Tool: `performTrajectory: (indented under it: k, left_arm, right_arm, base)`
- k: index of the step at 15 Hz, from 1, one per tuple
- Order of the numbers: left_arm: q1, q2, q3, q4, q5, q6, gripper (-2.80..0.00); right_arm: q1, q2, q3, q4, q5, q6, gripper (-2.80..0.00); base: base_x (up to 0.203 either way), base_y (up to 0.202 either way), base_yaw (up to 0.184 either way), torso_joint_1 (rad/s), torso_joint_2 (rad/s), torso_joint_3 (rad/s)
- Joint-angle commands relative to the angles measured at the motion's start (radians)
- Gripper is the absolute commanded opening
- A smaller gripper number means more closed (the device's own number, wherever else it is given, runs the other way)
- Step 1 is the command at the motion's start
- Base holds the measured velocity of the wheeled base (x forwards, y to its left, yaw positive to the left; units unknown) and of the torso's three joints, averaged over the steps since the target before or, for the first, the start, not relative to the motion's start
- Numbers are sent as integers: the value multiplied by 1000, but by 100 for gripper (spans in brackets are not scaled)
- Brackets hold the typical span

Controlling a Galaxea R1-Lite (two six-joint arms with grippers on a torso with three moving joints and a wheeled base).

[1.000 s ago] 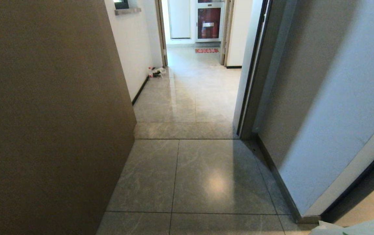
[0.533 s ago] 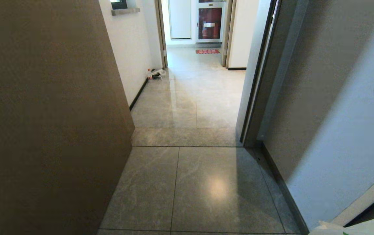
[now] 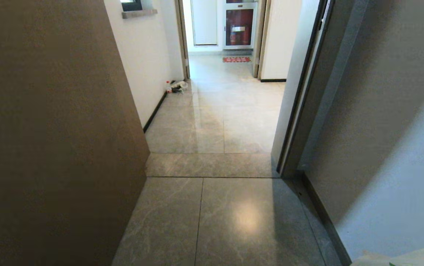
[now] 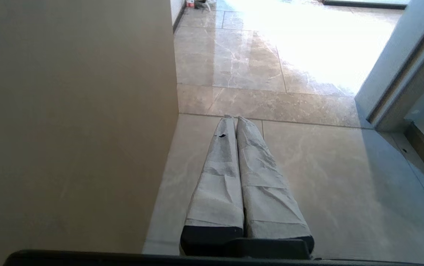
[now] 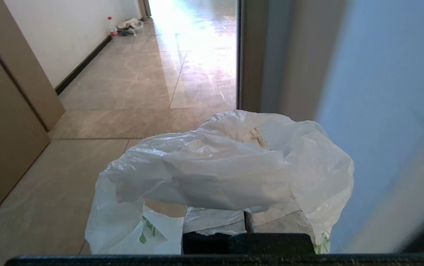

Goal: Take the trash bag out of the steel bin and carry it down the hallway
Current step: Put the trash bag at the door

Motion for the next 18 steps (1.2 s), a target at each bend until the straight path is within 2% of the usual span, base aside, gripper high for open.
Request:
performTrajectory:
  k: [1,18]
  left_arm:
    - [0,0,2,0,0,-1,-280]
    - [0,0,2,0,0,-1,-280]
  right_arm:
    - [0,1,40,-1,0,0,-280]
    - [0,1,40,-1,0,0,-280]
  base:
    - [196,0,-1,2,-2,8]
    - [192,0,1,4,2,3]
